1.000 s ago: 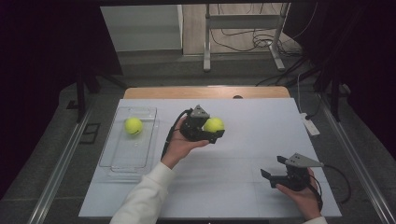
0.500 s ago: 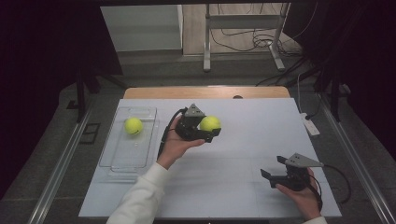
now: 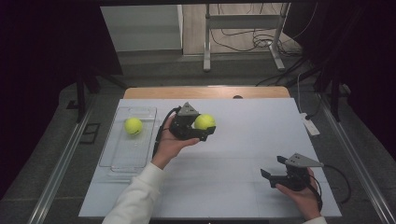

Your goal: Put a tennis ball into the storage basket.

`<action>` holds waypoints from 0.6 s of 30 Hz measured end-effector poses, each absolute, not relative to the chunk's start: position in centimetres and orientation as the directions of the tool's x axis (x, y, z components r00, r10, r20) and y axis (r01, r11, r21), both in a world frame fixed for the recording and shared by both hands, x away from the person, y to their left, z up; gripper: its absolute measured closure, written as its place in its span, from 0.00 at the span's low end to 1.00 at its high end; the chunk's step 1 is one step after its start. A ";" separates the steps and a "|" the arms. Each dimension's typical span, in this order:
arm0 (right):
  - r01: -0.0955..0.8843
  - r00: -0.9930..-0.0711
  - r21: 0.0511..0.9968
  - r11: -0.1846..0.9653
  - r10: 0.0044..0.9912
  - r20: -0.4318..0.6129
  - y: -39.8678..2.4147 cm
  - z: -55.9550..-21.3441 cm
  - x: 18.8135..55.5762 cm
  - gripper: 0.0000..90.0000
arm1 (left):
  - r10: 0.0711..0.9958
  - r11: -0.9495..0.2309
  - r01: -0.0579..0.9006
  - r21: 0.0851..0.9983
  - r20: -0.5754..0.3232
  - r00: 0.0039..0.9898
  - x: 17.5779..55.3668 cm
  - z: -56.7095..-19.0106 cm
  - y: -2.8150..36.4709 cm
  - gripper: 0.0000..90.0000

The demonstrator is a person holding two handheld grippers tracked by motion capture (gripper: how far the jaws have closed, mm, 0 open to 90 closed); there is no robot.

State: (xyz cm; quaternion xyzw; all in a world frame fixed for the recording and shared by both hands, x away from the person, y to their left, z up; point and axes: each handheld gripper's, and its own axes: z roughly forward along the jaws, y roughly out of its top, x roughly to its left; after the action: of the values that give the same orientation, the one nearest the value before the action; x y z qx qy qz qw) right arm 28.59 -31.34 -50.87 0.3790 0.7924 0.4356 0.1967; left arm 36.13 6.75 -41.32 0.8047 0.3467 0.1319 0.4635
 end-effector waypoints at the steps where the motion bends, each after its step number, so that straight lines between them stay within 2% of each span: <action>1: 0.429 -0.635 0.839 0.334 0.772 0.018 -31.3 -50.9 28.6 0.15 | 0.681 -0.329 0.435 0.838 -0.108 0.724 36.1 -41.3 6.8 0.30; 18: 0.428 -0.635 0.840 0.333 0.772 0.016 -31.3 -50.9 28.6 0.15 | 0.695 -0.310 0.424 0.851 -0.101 0.712 35.6 -41.0 8.2 0.30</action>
State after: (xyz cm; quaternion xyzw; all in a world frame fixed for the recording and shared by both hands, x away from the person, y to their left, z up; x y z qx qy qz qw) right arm 28.56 -31.32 -50.86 0.3787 0.7922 0.4357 0.1979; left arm 35.57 8.24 -41.02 0.7964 0.3512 0.1441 0.4709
